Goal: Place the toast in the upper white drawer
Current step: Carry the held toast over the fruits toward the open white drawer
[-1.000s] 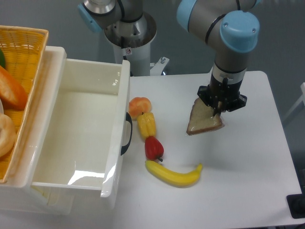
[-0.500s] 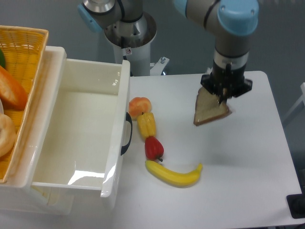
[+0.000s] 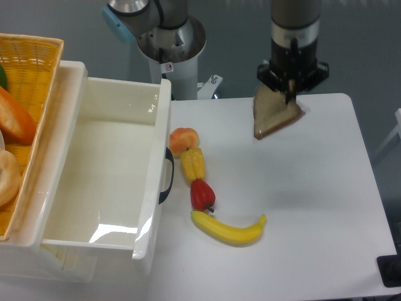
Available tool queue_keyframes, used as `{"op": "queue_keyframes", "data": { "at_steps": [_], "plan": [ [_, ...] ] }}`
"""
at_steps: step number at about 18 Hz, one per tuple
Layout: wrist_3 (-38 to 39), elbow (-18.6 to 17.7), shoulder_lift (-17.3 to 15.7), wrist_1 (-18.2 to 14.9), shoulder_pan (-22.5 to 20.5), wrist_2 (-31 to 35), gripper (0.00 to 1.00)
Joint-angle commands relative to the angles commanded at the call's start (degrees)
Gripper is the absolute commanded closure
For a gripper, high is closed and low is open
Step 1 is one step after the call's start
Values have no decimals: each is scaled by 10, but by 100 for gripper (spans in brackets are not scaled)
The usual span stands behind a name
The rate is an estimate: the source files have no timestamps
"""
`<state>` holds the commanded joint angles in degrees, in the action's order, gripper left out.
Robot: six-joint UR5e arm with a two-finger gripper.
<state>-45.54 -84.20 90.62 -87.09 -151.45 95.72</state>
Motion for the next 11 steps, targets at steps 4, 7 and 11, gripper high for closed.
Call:
{"op": "queue_keyframes", "data": {
  "at_steps": [4, 7, 11],
  "plan": [
    [52, 3, -5, 1, 47, -12, 100],
    [79, 14, -5, 2, 69, -34, 100],
    [102, 24, -4, 3, 89, -64, 100]
  ]
}}
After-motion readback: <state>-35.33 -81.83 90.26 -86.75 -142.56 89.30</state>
